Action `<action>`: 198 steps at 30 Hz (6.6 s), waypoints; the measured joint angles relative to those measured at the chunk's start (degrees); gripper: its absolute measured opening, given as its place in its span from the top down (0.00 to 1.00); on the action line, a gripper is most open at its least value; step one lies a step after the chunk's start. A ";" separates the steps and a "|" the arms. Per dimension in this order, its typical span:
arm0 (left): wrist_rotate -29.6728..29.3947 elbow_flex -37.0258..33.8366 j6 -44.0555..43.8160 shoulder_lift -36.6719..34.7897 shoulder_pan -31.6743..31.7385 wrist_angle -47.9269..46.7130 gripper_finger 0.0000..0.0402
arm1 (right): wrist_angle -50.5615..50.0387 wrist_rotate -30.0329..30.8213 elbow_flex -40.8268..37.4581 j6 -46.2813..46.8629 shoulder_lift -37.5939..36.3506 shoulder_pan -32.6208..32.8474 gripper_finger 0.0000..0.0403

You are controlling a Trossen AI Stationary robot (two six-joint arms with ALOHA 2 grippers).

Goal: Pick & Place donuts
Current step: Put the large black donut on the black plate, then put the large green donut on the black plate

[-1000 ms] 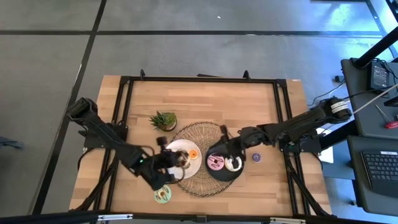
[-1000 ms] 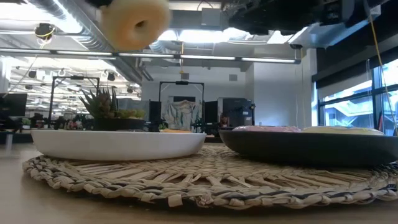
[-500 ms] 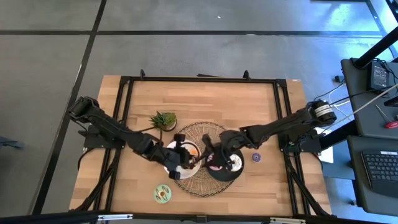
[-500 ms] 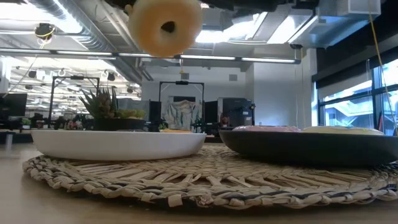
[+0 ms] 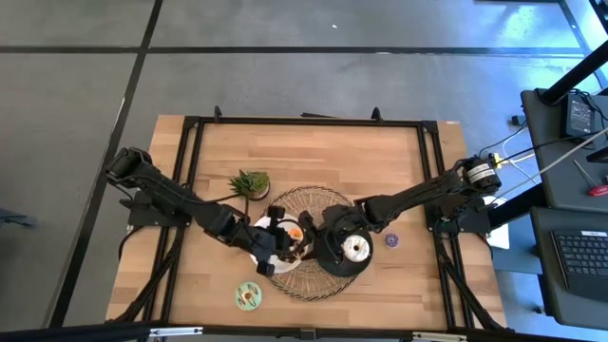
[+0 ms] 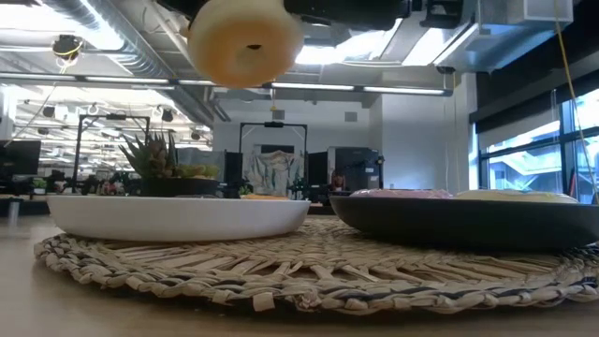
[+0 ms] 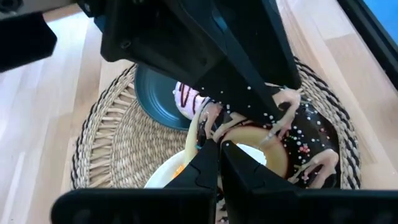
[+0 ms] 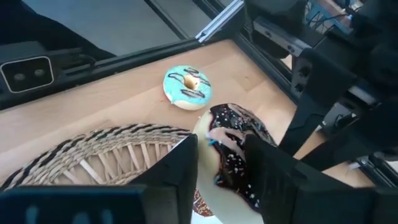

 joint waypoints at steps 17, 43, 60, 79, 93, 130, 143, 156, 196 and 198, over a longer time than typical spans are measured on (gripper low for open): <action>-0.85 -0.06 -1.21 0.02 0.02 2.15 0.95 | -2.98 3.50 0.02 -0.17 -0.04 0.01 0.97; -14.91 0.02 -10.78 -4.28 -5.37 -6.92 0.69 | -21.45 34.27 -9.47 23.09 -13.55 6.36 0.97; -19.53 -0.09 -16.90 -4.11 -6.32 -6.41 0.69 | -10.16 40.98 -27.81 46.90 -18.67 9.75 0.97; -19.43 -0.11 -16.87 -4.09 -6.29 -6.40 0.70 | -8.37 36.40 -29.59 48.03 -18.64 9.68 0.77; -8.02 -0.13 -20.41 -4.07 -6.49 -6.88 0.69 | -8.94 38.12 -26.95 46.37 -22.78 9.66 0.43; 6.20 -0.02 -53.30 17.47 -22.65 -13.89 0.70 | -8.35 42.56 -26.51 46.35 -26.45 8.15 0.42; 4.36 -0.13 -56.76 17.62 -22.84 -11.85 0.70 | -8.37 42.58 -26.51 46.26 -26.45 8.13 0.42; 5.86 -0.13 -50.74 17.62 -22.80 -11.60 0.89 | -8.44 42.58 -26.51 44.72 -26.43 8.13 0.42; -58.88 5.66 14.86 9.16 -2.47 10.37 0.99 | 26.41 37.99 -26.56 29.59 -17.83 4.02 0.27; -58.90 5.66 16.29 9.16 -1.84 11.51 0.99 | 27.36 37.98 -26.56 30.40 -17.13 3.55 0.27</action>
